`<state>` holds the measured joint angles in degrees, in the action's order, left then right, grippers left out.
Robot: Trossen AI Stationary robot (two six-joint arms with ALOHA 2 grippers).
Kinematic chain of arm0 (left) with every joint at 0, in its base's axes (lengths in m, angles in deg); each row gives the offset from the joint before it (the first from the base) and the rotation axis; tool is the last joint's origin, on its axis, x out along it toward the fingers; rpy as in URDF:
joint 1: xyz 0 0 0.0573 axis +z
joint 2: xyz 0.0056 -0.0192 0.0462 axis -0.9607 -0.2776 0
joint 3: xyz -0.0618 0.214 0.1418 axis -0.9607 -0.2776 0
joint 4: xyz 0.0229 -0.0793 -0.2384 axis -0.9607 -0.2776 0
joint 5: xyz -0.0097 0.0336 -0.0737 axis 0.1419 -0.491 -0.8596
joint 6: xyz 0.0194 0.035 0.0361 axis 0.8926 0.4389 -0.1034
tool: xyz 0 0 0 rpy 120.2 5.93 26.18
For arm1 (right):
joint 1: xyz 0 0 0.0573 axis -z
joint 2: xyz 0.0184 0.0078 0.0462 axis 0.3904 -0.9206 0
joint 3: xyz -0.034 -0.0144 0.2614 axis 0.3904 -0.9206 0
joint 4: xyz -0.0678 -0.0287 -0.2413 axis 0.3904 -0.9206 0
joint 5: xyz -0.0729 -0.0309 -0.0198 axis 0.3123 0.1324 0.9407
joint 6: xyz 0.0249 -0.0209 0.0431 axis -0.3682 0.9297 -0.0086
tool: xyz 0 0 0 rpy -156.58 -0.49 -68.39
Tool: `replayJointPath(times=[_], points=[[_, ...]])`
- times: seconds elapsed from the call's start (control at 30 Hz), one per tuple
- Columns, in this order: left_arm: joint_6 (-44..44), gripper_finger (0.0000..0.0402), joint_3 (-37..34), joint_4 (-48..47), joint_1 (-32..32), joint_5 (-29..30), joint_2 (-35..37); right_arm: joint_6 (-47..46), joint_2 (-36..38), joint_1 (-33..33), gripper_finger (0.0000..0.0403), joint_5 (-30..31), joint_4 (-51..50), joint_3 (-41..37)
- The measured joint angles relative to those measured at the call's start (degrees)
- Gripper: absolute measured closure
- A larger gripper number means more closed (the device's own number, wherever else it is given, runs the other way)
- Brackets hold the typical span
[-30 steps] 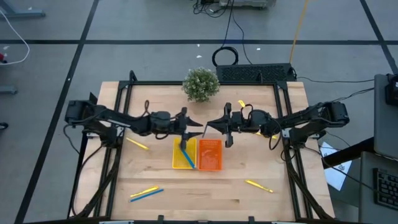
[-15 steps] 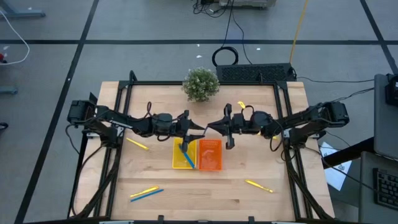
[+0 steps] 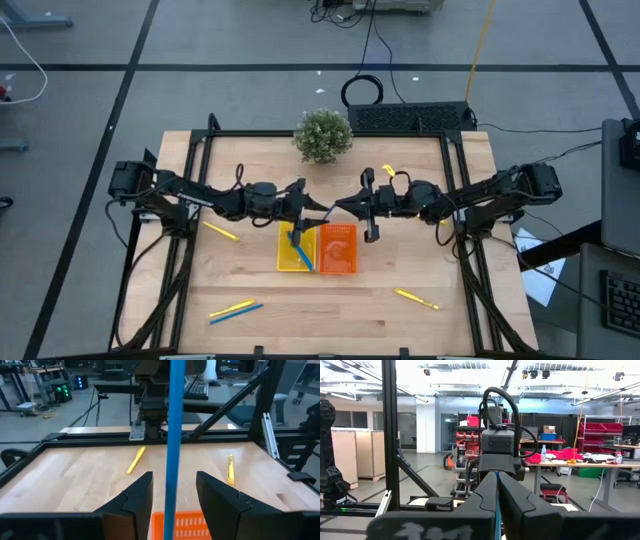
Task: Sort pens & pencils
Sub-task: Put the right blue pencil into the yellow bin
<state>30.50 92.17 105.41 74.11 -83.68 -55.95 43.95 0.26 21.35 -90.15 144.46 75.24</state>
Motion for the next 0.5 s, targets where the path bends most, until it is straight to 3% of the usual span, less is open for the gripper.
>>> replayJointPath(times=[0.5], points=[[-0.39,0.0248,0.00,-0.45,0.00,0.62,0.00,0.00,0.00,0.00,0.0403,0.02,0.22,0.00]])
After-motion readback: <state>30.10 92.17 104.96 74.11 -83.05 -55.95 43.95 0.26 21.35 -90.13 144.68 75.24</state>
